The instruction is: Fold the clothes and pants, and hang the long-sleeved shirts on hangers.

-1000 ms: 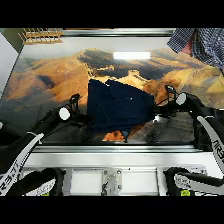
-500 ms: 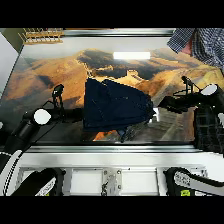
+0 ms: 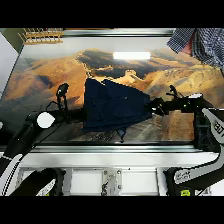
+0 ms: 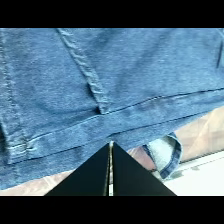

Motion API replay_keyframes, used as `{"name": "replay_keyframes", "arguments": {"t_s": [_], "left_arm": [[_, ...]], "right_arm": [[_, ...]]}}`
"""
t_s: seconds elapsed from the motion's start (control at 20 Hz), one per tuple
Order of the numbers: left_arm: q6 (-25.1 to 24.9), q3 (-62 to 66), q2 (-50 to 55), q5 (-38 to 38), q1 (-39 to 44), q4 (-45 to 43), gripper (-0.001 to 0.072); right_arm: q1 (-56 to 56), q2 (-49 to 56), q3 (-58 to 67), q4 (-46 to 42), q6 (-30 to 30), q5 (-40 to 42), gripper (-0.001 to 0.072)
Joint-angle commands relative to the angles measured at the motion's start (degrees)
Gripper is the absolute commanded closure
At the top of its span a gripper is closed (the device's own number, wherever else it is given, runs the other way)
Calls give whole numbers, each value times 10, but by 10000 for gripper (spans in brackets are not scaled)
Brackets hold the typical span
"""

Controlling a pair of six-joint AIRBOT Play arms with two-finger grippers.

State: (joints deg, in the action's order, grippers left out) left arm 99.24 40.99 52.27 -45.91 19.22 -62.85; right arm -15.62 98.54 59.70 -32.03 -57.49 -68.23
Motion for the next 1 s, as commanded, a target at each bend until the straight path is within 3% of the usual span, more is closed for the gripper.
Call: {"name": "replay_keyframes", "arguments": {"t_s": [0.0, 0.2, 0.25, 0.35, 0.5, 0.65, 0.85, 0.95], "left_arm": [[7, 0, 0, 7, 3, 0, 699], [7, 0, 0, 7, 3, 0, 699], [7, 0, 0, 7, 3, 0, 699], [7, 0, 0, 6, 3, 0, 699], [11, 0, 0, 4, 3, -1, 700], [18, 10, 32, -7, 7, 0, 700], [10, 84, 151, 3, 66, -1, 700], [7, 137, 226, 17, 104, 0, 700]], "right_arm": [[37, 31, 0, 45, 22, 9, 52], [89, 31, 0, 53, 22, 19, 75], [100, 31, 0, 53, 23, 24, 237], [107, 30, 0, 53, 27, 23, 658], [93, -5, 0, -12, -25, 17, 669], [65, -79, 3, -200, -120, -1, 669], [51, -187, 30, -391, -208, -87, 669], [57, -229, 48, -413, -229, -123, 669]]}}
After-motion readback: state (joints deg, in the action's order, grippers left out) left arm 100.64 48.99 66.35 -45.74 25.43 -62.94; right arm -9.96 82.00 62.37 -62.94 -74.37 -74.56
